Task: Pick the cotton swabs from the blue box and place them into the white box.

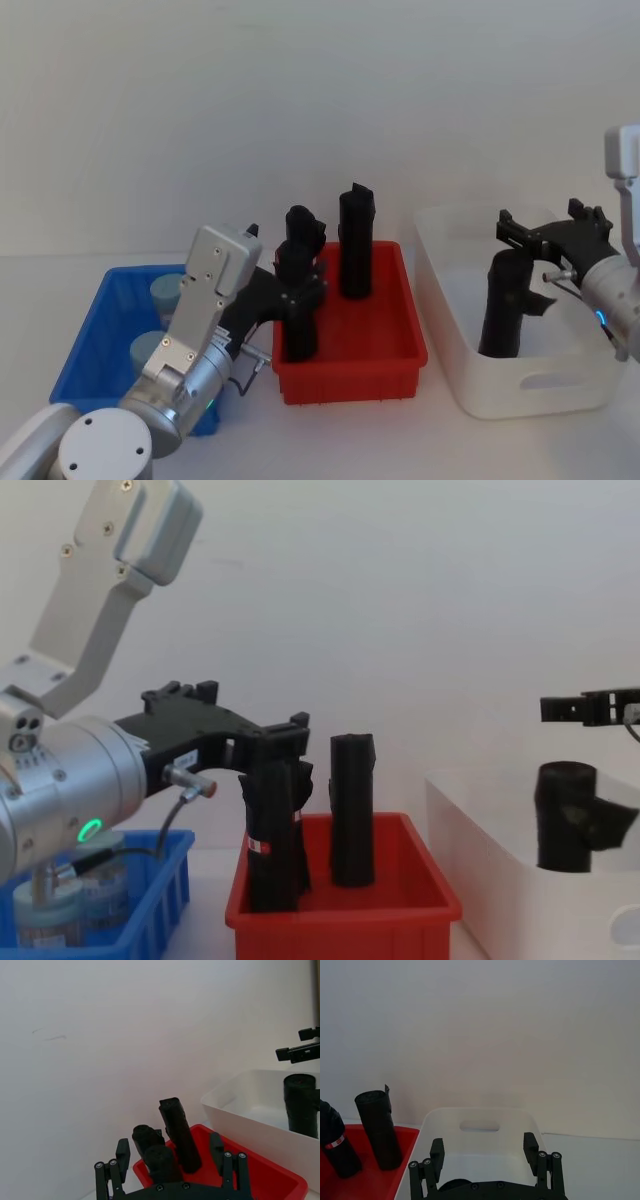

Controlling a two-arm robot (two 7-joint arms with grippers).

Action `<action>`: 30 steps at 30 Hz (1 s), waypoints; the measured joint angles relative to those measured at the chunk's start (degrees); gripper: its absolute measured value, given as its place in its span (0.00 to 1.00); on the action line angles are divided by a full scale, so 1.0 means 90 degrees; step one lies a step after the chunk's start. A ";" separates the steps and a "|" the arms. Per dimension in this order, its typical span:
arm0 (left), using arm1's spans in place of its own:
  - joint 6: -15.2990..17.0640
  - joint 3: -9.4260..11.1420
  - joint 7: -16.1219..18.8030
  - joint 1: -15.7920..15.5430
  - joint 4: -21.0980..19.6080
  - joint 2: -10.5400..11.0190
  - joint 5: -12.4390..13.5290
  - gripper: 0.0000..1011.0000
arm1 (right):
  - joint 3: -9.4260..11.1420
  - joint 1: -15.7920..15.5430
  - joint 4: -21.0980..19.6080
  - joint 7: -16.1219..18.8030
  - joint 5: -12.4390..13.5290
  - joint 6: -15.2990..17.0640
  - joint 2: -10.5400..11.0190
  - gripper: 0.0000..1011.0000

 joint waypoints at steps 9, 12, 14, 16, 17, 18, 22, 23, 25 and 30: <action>0.0461 -0.0173 0.0388 0.0199 -0.0405 0.0287 0.0023 0.99 | 0.0005 -0.0027 0.0016 -0.0022 0.0013 0.0016 0.0005 0.99; 0.0629 -0.0258 0.0572 0.0314 -0.0581 0.0431 -0.0014 0.99 | 0.0007 -0.0034 0.0020 -0.0030 0.0016 0.0021 0.0007 0.99; 0.0767 -0.0325 0.0732 0.0410 -0.0706 0.0545 -0.0080 0.99 | 0.0008 -0.0035 0.0021 -0.0032 0.0017 0.0022 0.0007 0.99; 0.0894 -0.0407 0.0889 0.0532 -0.0843 0.0677 -0.0177 0.99 | 0.0009 -0.0038 0.0023 -0.0034 0.0019 0.0024 0.0007 0.99; 0.0949 -0.0433 0.0955 0.0574 -0.0883 0.0722 -0.0230 0.99 | 0.0009 -0.0038 0.0023 -0.0035 0.0019 0.0024 0.0007 0.99; 0.0987 -0.0458 0.1009 0.0612 -0.0922 0.0766 -0.0271 0.99 | 0.0009 -0.0039 0.0024 -0.0036 0.0020 0.0026 0.0007 0.99; 0.1221 -0.0622 0.1295 0.0874 -0.1141 0.1020 -0.0569 0.99 | 0.0009 -0.0041 0.0027 -0.0039 0.0024 0.0029 0.0007 0.99; 0.1269 -0.0648 0.1346 0.0918 -0.1168 0.1058 -0.0645 0.99 | 0.0008 -0.0041 0.0027 -0.0040 0.0024 0.0029 0.0007 0.99; 0.1340 -0.0702 0.1411 0.1010 -0.1224 0.1144 -0.0757 0.99 | 0.0009 -0.0042 0.0028 -0.0041 0.0025 0.0030 0.0007 0.99; 0.1577 -0.0874 0.1534 0.1256 -0.1336 0.1379 -0.1208 0.99 | 0.0008 -0.0046 0.0031 -0.0044 0.0027 0.0033 0.0007 0.99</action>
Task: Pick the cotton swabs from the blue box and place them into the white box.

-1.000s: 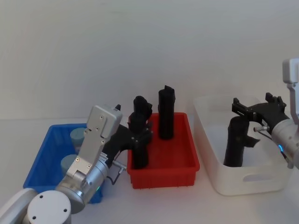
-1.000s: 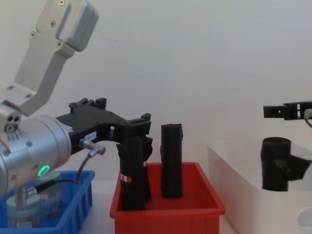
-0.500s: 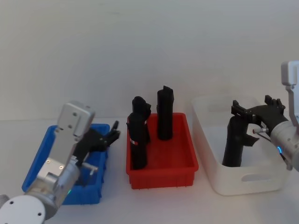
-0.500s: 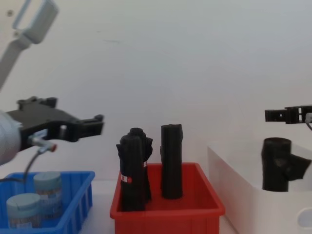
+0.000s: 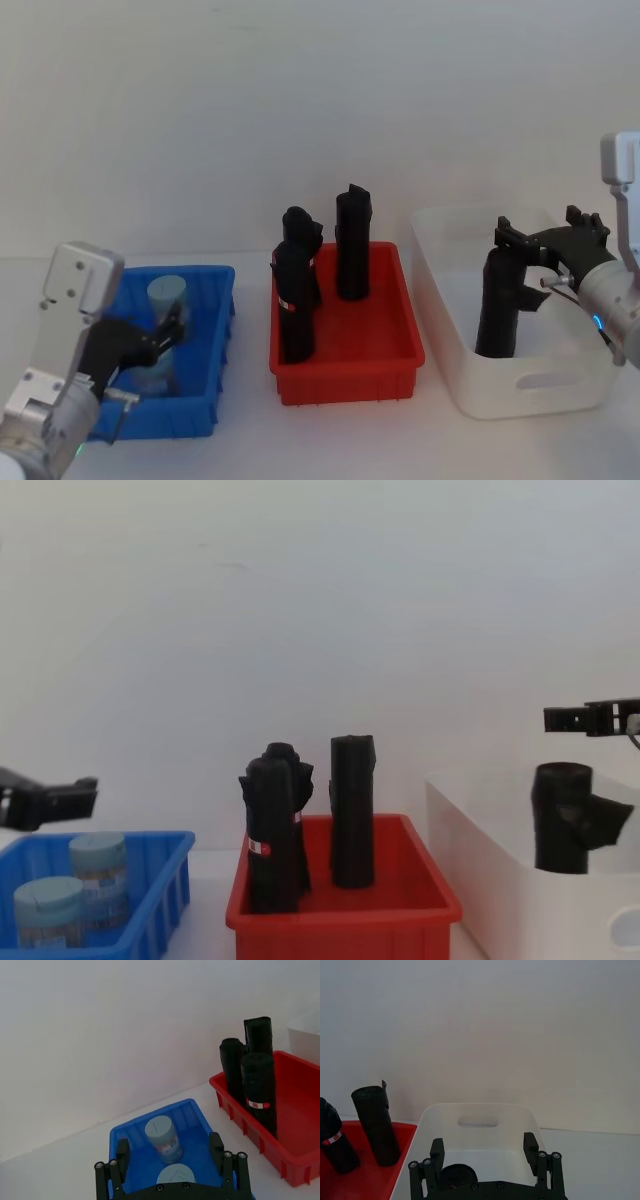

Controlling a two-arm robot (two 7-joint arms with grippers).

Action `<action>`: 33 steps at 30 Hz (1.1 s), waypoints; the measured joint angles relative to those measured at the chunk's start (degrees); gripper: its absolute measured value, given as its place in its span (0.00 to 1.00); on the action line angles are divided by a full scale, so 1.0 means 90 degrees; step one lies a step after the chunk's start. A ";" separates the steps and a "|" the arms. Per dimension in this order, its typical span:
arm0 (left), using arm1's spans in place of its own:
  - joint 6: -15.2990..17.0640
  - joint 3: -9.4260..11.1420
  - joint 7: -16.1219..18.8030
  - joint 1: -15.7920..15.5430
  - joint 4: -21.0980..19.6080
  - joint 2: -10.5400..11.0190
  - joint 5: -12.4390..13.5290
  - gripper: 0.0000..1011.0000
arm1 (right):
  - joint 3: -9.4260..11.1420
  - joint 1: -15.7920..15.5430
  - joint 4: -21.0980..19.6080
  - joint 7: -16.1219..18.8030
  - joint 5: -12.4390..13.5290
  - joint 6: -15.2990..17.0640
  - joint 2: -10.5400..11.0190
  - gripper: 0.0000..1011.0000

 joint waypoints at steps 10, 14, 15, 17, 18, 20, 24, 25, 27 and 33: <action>0.0282 -0.0245 -0.0320 0.0255 0.0094 0.0321 -0.0705 0.99 | 0.0000 -0.0003 0.0000 0.0000 0.0000 0.0000 0.0000 0.99; 0.0337 -0.0304 -0.0542 0.0260 0.0209 0.0379 -0.0840 0.99 | 0.0000 -0.0003 0.0000 0.0000 -0.0001 0.0000 0.0000 0.99; 0.0355 -0.0320 -0.0642 0.0252 0.0256 0.0391 -0.0878 0.99 | 0.0000 -0.0003 0.0000 0.0000 -0.0001 0.0000 0.0000 0.99; 0.0368 -0.0337 -0.0724 0.0230 0.0315 0.0400 -0.0902 0.99 | 0.0000 -0.0003 0.0000 0.0000 -0.0001 0.0000 0.0000 0.99; 0.0374 -0.0341 -0.0764 0.0223 0.0331 0.0401 -0.0911 0.99 | 0.0000 -0.0003 0.0000 0.0000 -0.0001 0.0000 0.0000 0.99; 0.0393 -0.0354 -0.0897 0.0181 0.0422 0.0401 -0.0927 0.99 | 0.0000 -0.0003 0.0000 0.0000 -0.0001 0.0000 0.0000 0.99; 0.0435 -0.0360 -0.1169 0.0071 0.0604 0.0358 -0.0908 0.99 | 0.0000 -0.0003 0.0000 0.0000 -0.0001 0.0000 0.0000 0.99; 0.0441 -0.0360 -0.1208 0.0043 0.0645 0.0343 -0.0897 0.99 | 0.0000 -0.0003 0.0000 0.0000 -0.0001 0.0000 0.0000 0.99; 0.0452 -0.0358 -0.1281 0.0003 0.0705 0.0322 -0.0872 0.99 | 0.0000 -0.0003 -0.0001 0.0000 -0.0001 0.0000 0.0000 0.99; 0.0483 -0.0323 -0.1568 -0.0196 0.0980 0.0201 -0.0716 0.99 | 0.0000 -0.0002 -0.0001 0.0000 -0.0001 0.0000 0.0000 0.99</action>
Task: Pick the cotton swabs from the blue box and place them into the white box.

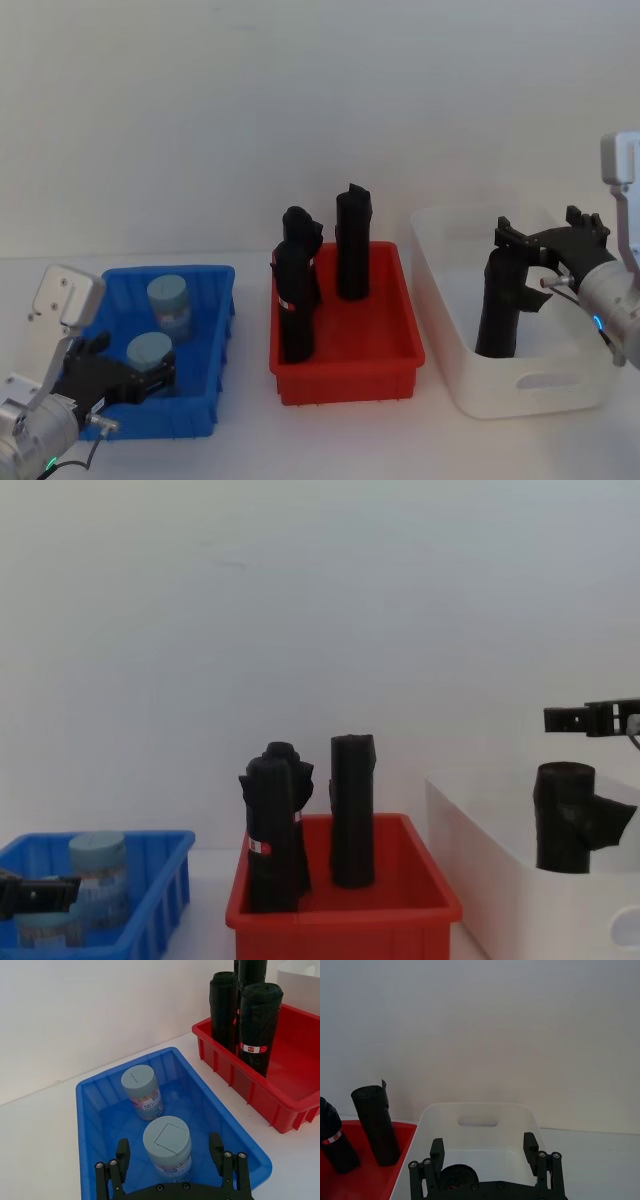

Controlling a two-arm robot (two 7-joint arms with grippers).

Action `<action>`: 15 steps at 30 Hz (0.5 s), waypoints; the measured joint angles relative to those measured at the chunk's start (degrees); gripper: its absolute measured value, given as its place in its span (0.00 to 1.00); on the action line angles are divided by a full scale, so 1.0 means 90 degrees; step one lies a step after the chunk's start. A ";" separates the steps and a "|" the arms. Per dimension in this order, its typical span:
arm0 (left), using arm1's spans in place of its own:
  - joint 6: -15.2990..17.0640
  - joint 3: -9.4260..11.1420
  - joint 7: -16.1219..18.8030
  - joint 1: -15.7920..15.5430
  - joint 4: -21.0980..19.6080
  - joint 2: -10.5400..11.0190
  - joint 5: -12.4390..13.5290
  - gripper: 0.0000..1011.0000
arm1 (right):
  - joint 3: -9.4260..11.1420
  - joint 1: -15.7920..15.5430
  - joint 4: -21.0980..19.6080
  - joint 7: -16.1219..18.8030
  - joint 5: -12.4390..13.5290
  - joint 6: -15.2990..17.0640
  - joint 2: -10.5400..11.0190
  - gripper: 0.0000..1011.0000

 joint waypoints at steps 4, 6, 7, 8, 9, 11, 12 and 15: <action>0.0002 0.0028 -0.0158 -0.0143 0.0205 -0.0099 0.0133 0.99 | 0.0000 0.0000 0.0000 0.0000 0.0000 0.0000 0.0000 0.99; -0.0002 0.0037 -0.0205 -0.0196 0.0277 -0.0132 0.0181 0.99 | 0.0000 0.0000 0.0000 0.0000 0.0000 0.0000 0.0000 0.99; -0.0009 0.0043 -0.0240 -0.0237 0.0338 -0.0157 0.0223 0.99 | 0.0000 0.0000 0.0000 0.0000 0.0000 0.0000 0.0000 0.99; -0.0012 0.0046 -0.0266 -0.0258 0.0371 -0.0171 0.0241 0.99 | 0.0000 0.0000 0.0000 0.0000 0.0000 0.0000 0.0000 0.99; -0.0016 0.0049 -0.0285 -0.0276 0.0399 -0.0184 0.0259 0.99 | 0.0000 0.0000 0.0000 0.0000 0.0000 0.0000 0.0000 0.99; -0.0027 0.0056 -0.0332 -0.0320 0.0466 -0.0213 0.0300 0.99 | 0.0000 0.0000 0.0000 0.0000 0.0000 0.0000 0.0000 0.99; -0.0038 0.0062 -0.0367 -0.0365 0.0526 -0.0244 0.0331 0.99 | 0.0000 0.0000 0.0000 0.0000 0.0000 0.0000 0.0000 0.99; -0.0063 0.0074 -0.0434 -0.0432 0.0649 -0.0290 0.0394 0.99 | 0.0000 0.0000 0.0000 0.0000 0.0000 0.0000 0.0000 0.99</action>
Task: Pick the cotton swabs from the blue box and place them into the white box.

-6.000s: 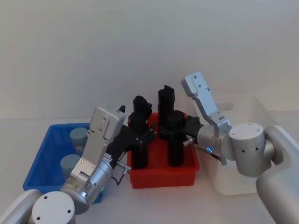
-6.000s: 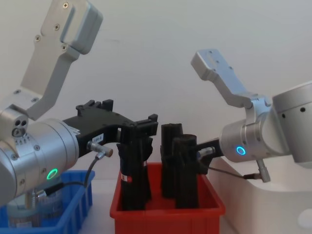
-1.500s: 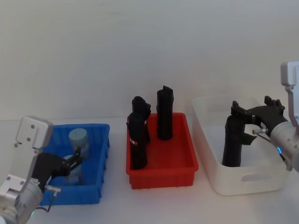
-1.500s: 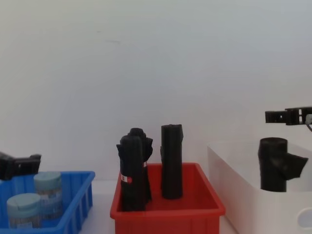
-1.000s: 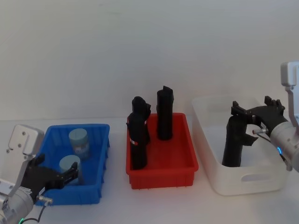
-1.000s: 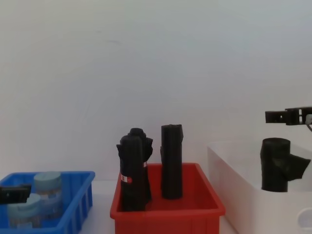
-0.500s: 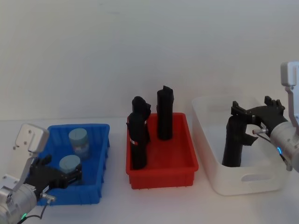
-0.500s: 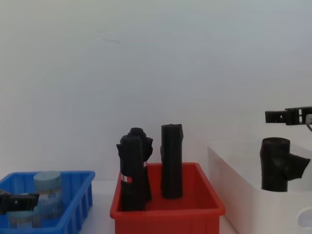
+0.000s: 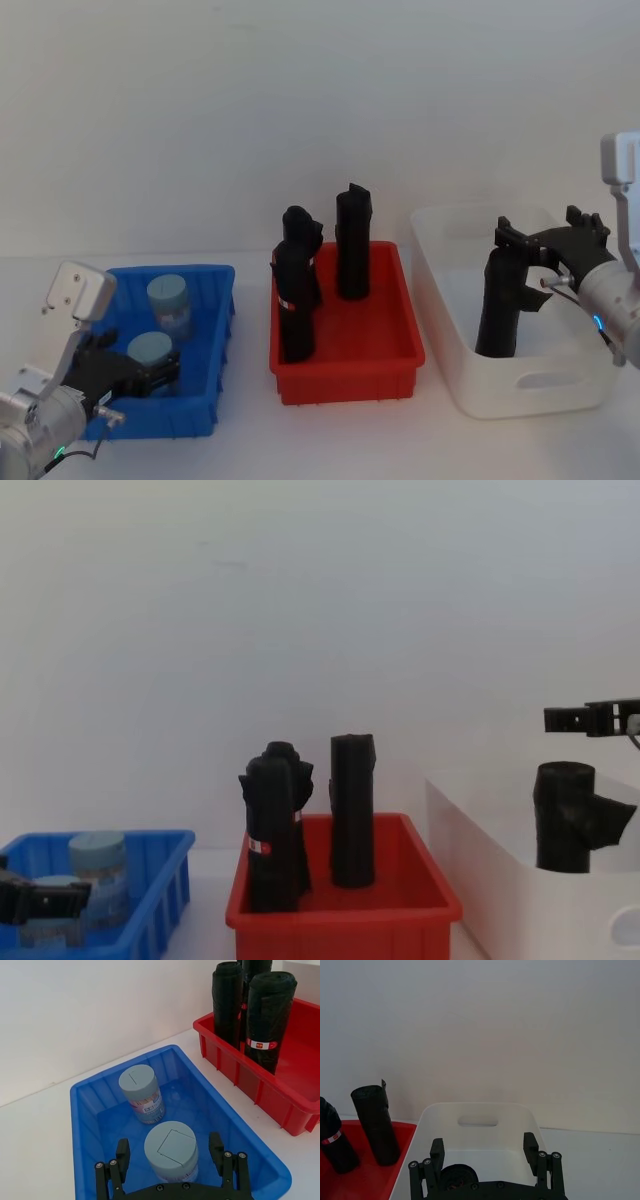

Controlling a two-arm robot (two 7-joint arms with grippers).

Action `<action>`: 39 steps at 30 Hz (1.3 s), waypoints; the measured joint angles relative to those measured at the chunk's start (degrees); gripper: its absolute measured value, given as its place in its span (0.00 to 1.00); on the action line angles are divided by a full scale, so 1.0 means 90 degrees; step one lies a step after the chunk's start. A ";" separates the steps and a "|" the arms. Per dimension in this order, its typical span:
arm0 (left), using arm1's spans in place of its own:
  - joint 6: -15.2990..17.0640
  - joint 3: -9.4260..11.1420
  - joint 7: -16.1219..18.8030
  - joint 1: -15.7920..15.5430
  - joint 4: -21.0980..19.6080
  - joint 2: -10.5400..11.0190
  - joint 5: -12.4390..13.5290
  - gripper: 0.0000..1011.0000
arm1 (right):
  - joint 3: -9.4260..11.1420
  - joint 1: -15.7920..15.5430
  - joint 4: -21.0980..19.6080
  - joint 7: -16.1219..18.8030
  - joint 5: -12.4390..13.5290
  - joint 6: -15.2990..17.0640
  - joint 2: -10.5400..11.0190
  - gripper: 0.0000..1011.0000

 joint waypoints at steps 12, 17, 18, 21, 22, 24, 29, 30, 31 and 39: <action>-0.0063 0.0057 -0.0245 -0.0264 0.0481 -0.0203 0.0225 0.99 | 0.0000 0.0000 0.0000 0.0000 0.0000 0.0000 0.0000 0.99; -0.0071 0.0067 -0.0295 -0.0332 0.0620 -0.0254 0.0280 0.99 | 0.0000 0.0000 0.0000 0.0000 0.0000 0.0000 0.0000 0.99; -0.0073 0.0070 -0.0302 -0.0349 0.0664 -0.0269 0.0294 0.99 | 0.0000 0.0000 0.0000 0.0000 0.0000 0.0000 0.0000 0.99; -0.0080 0.0073 -0.0317 -0.0373 0.0730 -0.0292 0.0322 0.99 | 0.0000 0.0000 0.0000 0.0000 0.0000 0.0000 0.0000 0.99; -0.0081 0.0074 -0.0318 -0.0377 0.0742 -0.0296 0.0327 0.99 | 0.0000 0.0000 0.0000 0.0000 0.0000 0.0000 0.0000 0.99; -0.0084 0.0074 -0.0322 -0.0387 0.0769 -0.0305 0.0337 0.99 | 0.0000 0.0000 0.0000 0.0000 0.0000 0.0000 -0.0001 0.99; -0.0091 0.0078 -0.0335 -0.0409 0.0828 -0.0326 0.0361 0.99 | 0.0000 0.0000 0.0000 0.0000 0.0000 0.0000 -0.0001 0.99; -0.0092 0.0079 -0.0339 -0.0413 0.0843 -0.0331 0.0368 0.99 | 0.0000 0.0000 0.0000 0.0000 0.0000 0.0000 0.0000 0.99; -0.0094 0.0080 -0.0343 -0.0417 0.0857 -0.0336 0.0373 0.97 | 0.0000 0.0000 0.0000 0.0000 0.0000 0.0000 0.0000 0.99; -0.0101 0.0081 -0.0348 -0.0435 0.0906 -0.0352 0.0391 0.80 | 0.0000 0.0000 0.0000 0.0000 0.0000 0.0000 0.0000 0.99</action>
